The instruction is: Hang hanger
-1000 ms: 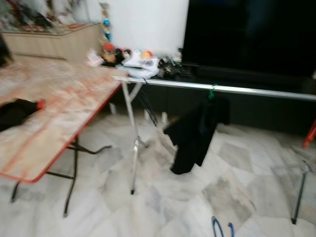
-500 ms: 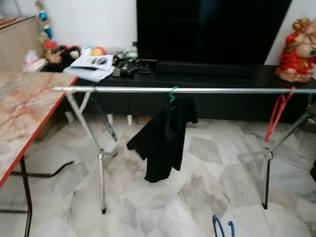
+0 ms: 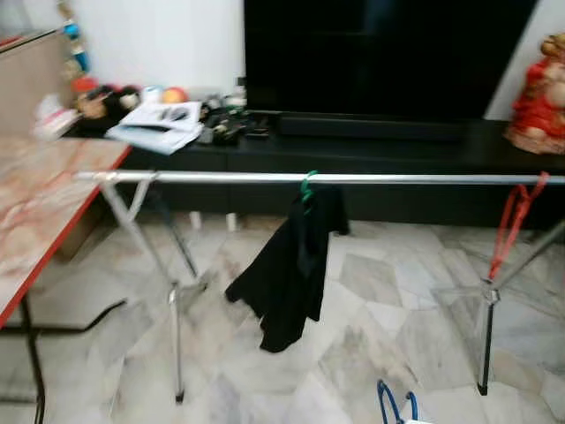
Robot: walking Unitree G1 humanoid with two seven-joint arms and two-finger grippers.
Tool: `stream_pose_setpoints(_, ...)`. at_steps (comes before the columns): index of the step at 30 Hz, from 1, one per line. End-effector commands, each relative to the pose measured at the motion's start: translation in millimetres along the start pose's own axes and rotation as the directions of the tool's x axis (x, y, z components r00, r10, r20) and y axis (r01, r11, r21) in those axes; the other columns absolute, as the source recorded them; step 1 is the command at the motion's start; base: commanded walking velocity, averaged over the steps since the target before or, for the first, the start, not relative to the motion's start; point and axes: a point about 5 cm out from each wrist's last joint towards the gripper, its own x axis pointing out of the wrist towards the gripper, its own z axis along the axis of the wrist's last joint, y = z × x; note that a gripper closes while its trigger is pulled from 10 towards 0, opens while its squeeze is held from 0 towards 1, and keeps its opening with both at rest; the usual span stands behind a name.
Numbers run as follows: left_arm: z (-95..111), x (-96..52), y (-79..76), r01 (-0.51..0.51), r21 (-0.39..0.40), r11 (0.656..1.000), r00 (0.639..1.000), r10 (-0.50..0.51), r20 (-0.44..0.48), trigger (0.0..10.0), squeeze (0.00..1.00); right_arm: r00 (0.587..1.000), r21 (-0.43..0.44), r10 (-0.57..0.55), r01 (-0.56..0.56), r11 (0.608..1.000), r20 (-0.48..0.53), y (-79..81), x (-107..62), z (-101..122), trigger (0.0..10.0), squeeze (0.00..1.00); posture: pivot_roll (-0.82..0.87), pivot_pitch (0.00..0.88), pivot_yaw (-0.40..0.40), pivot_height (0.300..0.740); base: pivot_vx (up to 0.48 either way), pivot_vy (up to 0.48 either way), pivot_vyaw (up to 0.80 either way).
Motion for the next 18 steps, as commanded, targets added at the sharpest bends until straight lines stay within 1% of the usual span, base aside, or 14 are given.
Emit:
stream_pose_setpoints(1,-6.5,-0.4,-5.7,0.012,-0.010,1.000,1.000,-0.013,-0.025,10.0,0.00,1.000,0.014,-0.013,0.014,1.000,-0.011,-3.5,-1.2,-4.3,10.0,0.00,0.14,0.032,0.004,0.740,0.292,0.000,0.00)
stream_pose_setpoints(14,-8.9,-1.5,-4.7,0.012,-0.011,1.000,1.000,-0.012,-0.029,10.0,0.00,1.000,0.011,-0.018,0.018,1.000,-0.006,-3.8,-0.5,-1.9,10.0,0.00,0.15,0.033,0.002,0.740,0.296,0.000,0.00)
stream_pose_setpoints(15,-9.1,-1.5,-5.0,0.012,-0.011,1.000,0.999,-0.013,-0.030,10.0,0.00,1.000,0.023,-0.027,0.027,0.999,-0.005,-4.4,-0.5,-1.8,10.0,0.00,0.15,0.033,0.002,0.740,0.296,0.000,0.00)
stream_pose_setpoints(18,-9.6,-1.5,-5.4,0.016,-0.009,1.000,0.999,-0.016,-0.033,10.0,0.00,1.000,0.025,-0.031,0.031,0.999,-0.003,-4.9,-0.4,-1.3,10.0,0.00,0.15,0.029,0.005,0.740,0.295,0.000,0.00)
